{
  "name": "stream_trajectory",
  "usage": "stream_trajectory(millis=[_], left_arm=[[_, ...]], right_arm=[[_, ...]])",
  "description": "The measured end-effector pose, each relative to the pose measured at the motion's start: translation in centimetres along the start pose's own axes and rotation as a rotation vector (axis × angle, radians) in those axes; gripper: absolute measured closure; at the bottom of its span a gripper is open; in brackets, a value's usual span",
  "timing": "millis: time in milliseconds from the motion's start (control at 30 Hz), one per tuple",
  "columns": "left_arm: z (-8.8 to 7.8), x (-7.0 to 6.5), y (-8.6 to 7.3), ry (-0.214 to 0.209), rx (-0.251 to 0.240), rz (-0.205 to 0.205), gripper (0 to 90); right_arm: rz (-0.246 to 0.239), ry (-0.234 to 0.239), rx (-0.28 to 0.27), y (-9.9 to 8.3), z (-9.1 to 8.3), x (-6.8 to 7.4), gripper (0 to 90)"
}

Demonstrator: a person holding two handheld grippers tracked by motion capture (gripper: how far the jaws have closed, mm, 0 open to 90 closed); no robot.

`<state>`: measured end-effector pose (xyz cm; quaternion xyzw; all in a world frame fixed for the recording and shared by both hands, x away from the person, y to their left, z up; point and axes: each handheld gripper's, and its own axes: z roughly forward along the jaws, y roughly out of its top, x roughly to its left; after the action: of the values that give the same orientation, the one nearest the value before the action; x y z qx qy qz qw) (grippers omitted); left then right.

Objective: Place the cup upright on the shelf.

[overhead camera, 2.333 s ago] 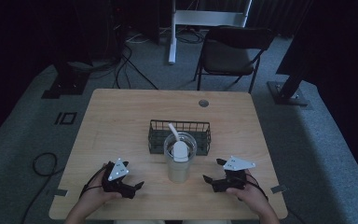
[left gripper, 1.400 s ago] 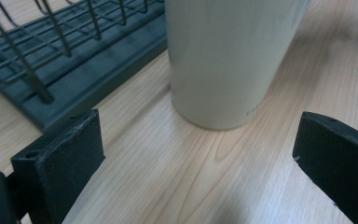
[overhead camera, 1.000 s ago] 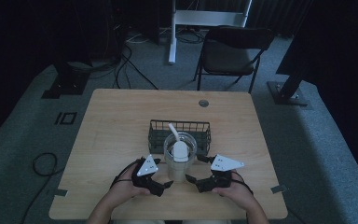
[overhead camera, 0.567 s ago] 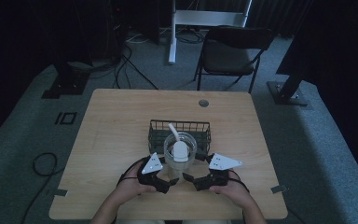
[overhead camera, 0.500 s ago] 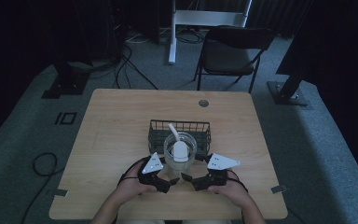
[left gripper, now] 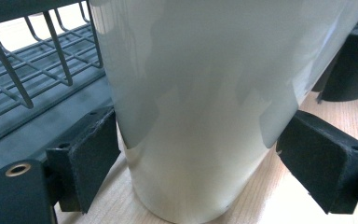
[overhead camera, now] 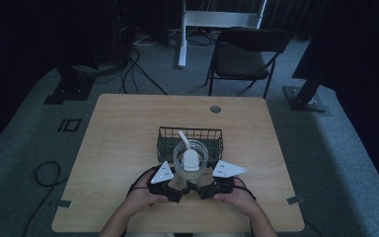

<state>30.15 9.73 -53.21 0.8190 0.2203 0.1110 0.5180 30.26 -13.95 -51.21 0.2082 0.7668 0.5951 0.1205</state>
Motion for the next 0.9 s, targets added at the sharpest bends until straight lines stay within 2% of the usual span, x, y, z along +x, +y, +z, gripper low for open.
stream_trajectory(millis=[100,233,433,733,900], left_arm=[[0.0,0.3,-0.1,-0.024,0.013,-0.031,13.6],[0.1,0.2,-0.1,-0.008,0.025,0.012,13.8],[0.1,0.3,-0.1,-0.013,0.017,0.019,13.8],[0.1,0.3,0.0,-0.016,0.026,0.044,13.7],[0.2,0.5,-0.1,-0.025,0.021,0.03,13.2]], right_arm=[[-0.013,-0.005,-0.006,0.0,0.4,0.0,8.8],[-0.021,-0.026,-0.006,0.0,1.1,0.3,8.5],[-0.013,-0.032,-0.006,-0.1,1.2,0.3,8.4],[0.009,-0.001,-0.024,-0.4,1.6,-0.1,8.0],[0.017,-0.016,-0.032,-0.4,2.0,0.2,8.0]])
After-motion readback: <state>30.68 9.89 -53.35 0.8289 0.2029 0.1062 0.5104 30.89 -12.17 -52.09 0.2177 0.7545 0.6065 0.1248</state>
